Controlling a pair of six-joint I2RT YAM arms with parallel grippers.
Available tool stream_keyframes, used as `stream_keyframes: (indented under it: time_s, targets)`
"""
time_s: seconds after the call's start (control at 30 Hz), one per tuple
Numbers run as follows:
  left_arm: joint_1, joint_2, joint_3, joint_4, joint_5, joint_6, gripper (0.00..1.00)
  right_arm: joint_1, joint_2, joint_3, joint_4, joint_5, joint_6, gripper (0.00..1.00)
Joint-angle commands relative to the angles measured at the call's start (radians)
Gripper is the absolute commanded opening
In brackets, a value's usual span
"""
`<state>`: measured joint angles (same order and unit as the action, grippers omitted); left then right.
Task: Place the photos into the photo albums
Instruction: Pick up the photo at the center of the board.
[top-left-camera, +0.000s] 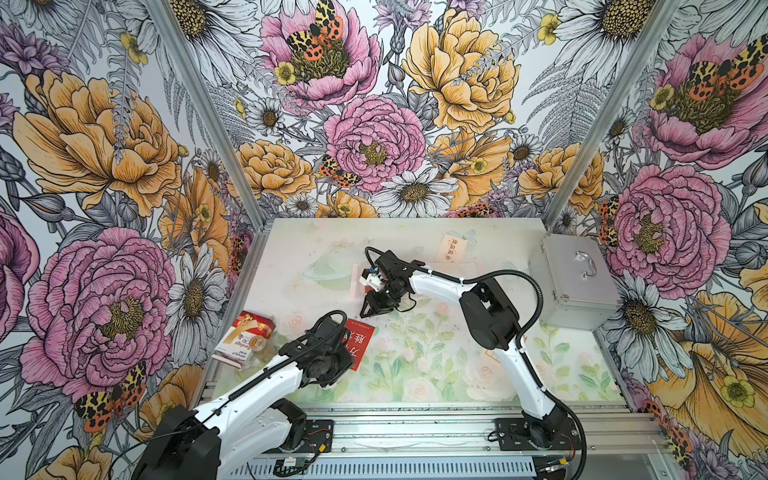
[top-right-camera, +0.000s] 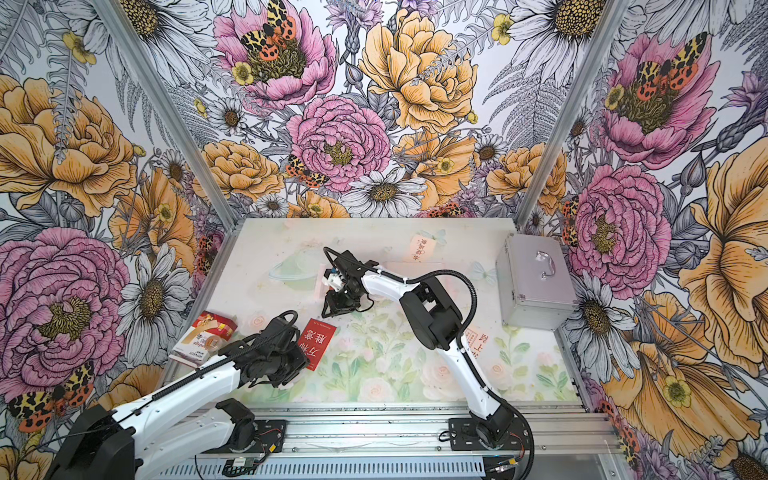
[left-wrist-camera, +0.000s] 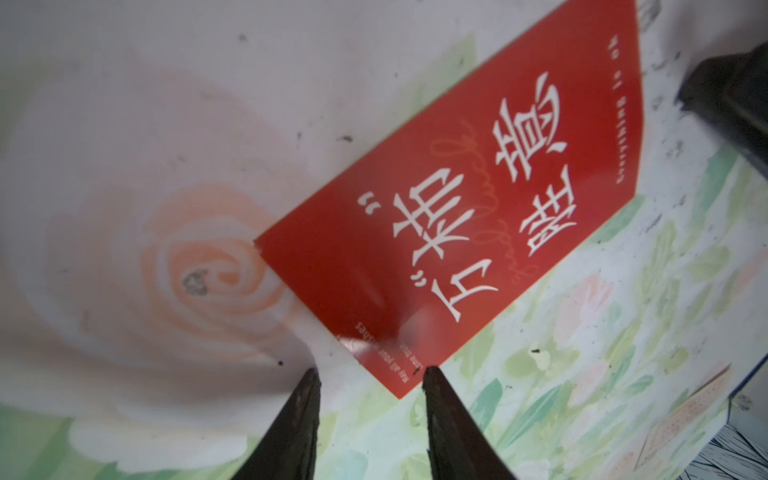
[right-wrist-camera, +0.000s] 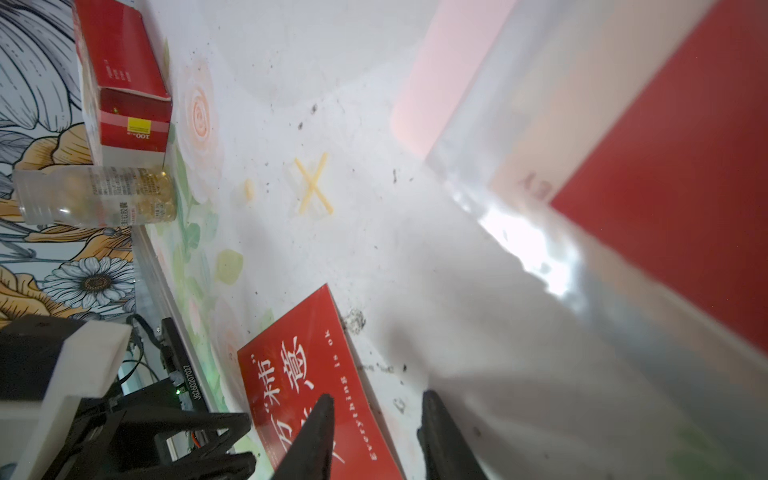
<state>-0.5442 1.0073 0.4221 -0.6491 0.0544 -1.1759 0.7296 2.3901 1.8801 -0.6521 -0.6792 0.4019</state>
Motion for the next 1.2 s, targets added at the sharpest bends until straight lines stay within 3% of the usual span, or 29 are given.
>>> stream_keyframes:
  time_s: [0.0,0.3,0.9,1.17]
  targets:
    - [0.011,0.027,-0.009,0.044,0.006,0.007,0.43,0.011,0.035,0.03,0.012,-0.031,-0.001,0.38]
    - [0.024,0.121,-0.009,0.097,0.047,0.045,0.42,0.016,0.054,0.02,0.011,-0.071,0.0,0.38]
    - [0.072,0.176,-0.019,0.121,0.08,0.123,0.42,0.01,0.032,-0.004,-0.011,-0.113,-0.018,0.37]
    - [0.077,0.185,-0.014,0.124,0.075,0.141,0.42,-0.002,0.005,-0.005,-0.008,-0.195,-0.019,0.34]
